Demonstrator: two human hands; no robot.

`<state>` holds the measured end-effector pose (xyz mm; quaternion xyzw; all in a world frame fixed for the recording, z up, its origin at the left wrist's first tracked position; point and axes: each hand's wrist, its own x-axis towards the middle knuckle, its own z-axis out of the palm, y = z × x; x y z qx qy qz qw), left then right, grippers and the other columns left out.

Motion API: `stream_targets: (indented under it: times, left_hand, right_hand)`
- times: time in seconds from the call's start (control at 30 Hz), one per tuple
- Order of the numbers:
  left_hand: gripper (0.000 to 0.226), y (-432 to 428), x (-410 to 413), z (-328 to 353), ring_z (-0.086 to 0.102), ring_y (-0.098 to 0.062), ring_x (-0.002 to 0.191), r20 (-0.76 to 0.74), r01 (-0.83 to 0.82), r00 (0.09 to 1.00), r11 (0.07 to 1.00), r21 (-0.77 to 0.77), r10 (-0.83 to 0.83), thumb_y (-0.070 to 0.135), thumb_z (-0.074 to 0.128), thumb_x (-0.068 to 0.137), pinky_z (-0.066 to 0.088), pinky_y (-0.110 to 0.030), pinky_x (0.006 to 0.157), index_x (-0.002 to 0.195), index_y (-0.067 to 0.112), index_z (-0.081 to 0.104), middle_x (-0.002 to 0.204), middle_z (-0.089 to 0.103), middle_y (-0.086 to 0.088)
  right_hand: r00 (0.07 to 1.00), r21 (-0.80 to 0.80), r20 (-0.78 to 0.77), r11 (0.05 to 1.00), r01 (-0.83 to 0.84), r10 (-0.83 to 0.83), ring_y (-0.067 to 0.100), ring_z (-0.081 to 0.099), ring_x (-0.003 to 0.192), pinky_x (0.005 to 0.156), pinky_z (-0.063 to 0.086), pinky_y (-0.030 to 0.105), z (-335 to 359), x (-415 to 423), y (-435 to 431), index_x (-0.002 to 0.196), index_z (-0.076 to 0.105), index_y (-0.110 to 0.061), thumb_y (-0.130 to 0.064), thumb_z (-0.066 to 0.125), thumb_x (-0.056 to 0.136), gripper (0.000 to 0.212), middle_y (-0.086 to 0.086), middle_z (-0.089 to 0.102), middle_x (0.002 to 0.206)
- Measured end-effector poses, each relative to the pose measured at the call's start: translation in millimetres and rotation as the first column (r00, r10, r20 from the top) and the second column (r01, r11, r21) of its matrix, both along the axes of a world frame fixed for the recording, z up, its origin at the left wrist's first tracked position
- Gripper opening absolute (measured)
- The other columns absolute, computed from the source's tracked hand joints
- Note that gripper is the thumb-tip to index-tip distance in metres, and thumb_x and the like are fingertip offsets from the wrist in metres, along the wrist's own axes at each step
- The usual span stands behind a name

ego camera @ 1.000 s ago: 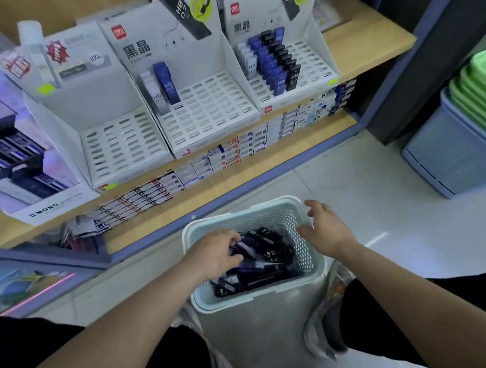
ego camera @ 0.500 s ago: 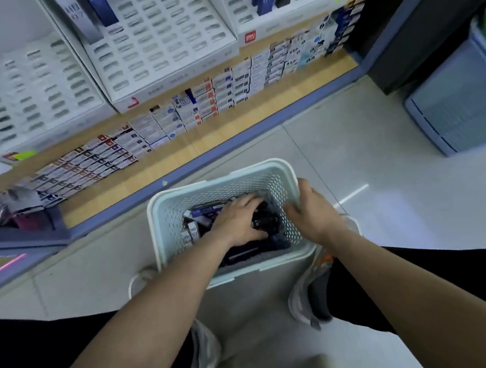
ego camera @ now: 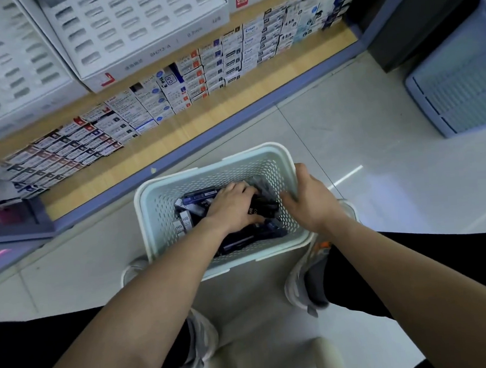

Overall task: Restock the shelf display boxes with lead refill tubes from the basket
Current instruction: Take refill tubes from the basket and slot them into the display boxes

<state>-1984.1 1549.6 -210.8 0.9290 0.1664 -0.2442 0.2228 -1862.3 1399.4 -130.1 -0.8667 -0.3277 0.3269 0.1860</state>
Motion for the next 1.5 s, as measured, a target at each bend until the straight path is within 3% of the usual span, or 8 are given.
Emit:
stream_targets:
  times: [0.33,0.63,0.77,0.9,1.1,1.2,1.3,1.5]
  left_hand:
    - [0.082,-0.4,12.2,13.3,0.056,-0.031,0.118,-0.105,-0.026,0.994,0.999,-0.043,0.022,0.063,0.069,0.081,0.049,-0.04,0.088,0.144,0.019,0.043,0.138,0.049,-0.003]
    - [0.063,-11.5,12.7,16.6,0.061,-0.029,0.112,-0.144,-0.152,0.982,0.956,-0.251,0.119,0.052,0.067,0.088,0.052,-0.039,0.088,0.14,0.021,0.048,0.129,0.062,-0.007]
    - [0.057,-4.7,9.0,27.5,0.061,-0.02,0.106,-0.156,-0.306,0.952,0.866,-0.397,0.265,0.054,0.071,0.085,0.051,-0.038,0.092,0.131,0.023,0.056,0.122,0.065,0.001]
    - [0.058,2.8,-0.3,52.5,0.056,-0.018,0.12,-0.169,-0.446,0.891,0.747,-0.492,0.421,0.04,0.071,0.091,0.044,-0.032,0.101,0.139,0.016,0.05,0.135,0.059,0.002]
    - [0.032,10.2,-16.1,126.8,0.065,-0.017,0.102,-0.103,-0.502,0.814,0.604,-0.619,0.572,0.033,0.069,0.093,0.047,-0.026,0.085,0.121,0.017,0.063,0.111,0.071,0.003]
    - [0.02,13.7,-23.6,171.1,0.069,-0.016,0.092,-0.038,-0.493,0.77,0.557,-0.669,0.636,0.038,0.071,0.091,0.05,-0.032,0.086,0.103,0.022,0.067,0.094,0.074,0.005]
    - [0.034,18.0,-32.3,219.7,0.069,-0.019,0.098,0.027,-0.463,0.728,0.52,-0.718,0.685,0.052,0.074,0.081,0.049,-0.044,0.099,0.105,0.029,0.07,0.099,0.075,0.004]
    - [0.021,13.9,-49.7,297.3,0.071,-0.021,0.097,0.138,-0.389,0.658,0.49,-0.78,0.741,0.028,0.069,0.094,0.051,-0.048,0.099,0.113,0.018,0.07,0.105,0.076,-0.006]
  right_hand:
    - [1.0,-0.025,-0.008,1.0,0.019,-0.02,0.03,0.051,0.069,0.059,0.036,0.036,-1.1,0.5,0.3,0.114,0.033,-0.015,-0.025,0.053,0.095,0.03,0.002,0.048,0.079]
    - [1.0,-0.036,-0.007,0.999,0.015,-0.015,0.035,0.054,0.072,0.061,0.041,0.038,-2.4,1.2,0.7,0.112,0.032,-0.015,-0.026,0.053,0.093,0.03,0.009,0.054,0.083]
    - [0.999,-0.065,-0.039,0.998,-0.005,0.003,0.032,0.055,0.074,0.063,0.042,0.037,0.6,3.8,1.0,0.114,0.033,-0.015,-0.027,0.053,0.094,0.031,0.01,0.056,0.089]
    - [1.0,-0.093,-0.026,0.995,-0.02,0.017,0.03,0.058,0.087,0.071,0.045,0.037,10.7,9.3,1.8,0.128,0.039,-0.014,-0.037,0.056,0.094,0.044,0.011,0.058,0.108]
    - [0.994,0.042,0.097,0.998,0.04,-0.044,0.029,0.057,0.115,0.095,0.047,0.039,53.2,13.3,13.1,0.145,0.038,-0.014,-0.042,0.056,0.095,0.06,0.009,0.055,0.133]
    - [0.999,0.174,-0.033,0.984,0.034,-0.029,0.02,0.063,0.103,0.089,0.049,0.035,95.8,5.7,29.1,0.136,0.048,-0.021,-0.045,0.058,0.096,0.047,-0.002,0.062,0.117]
    - [0.962,0.328,-0.272,0.94,0.088,0.005,0.015,0.07,0.081,0.083,0.055,0.046,142.9,-7.7,42.8,0.115,0.06,-0.025,-0.042,0.061,0.096,0.026,-0.003,0.069,0.096]
    - [0.863,0.488,-0.499,0.849,0.201,0.082,0.016,0.066,0.063,0.064,0.058,0.029,226.8,-20.9,52.2,0.097,0.067,-0.009,-0.01,0.071,0.091,0.007,0.01,0.068,0.073]
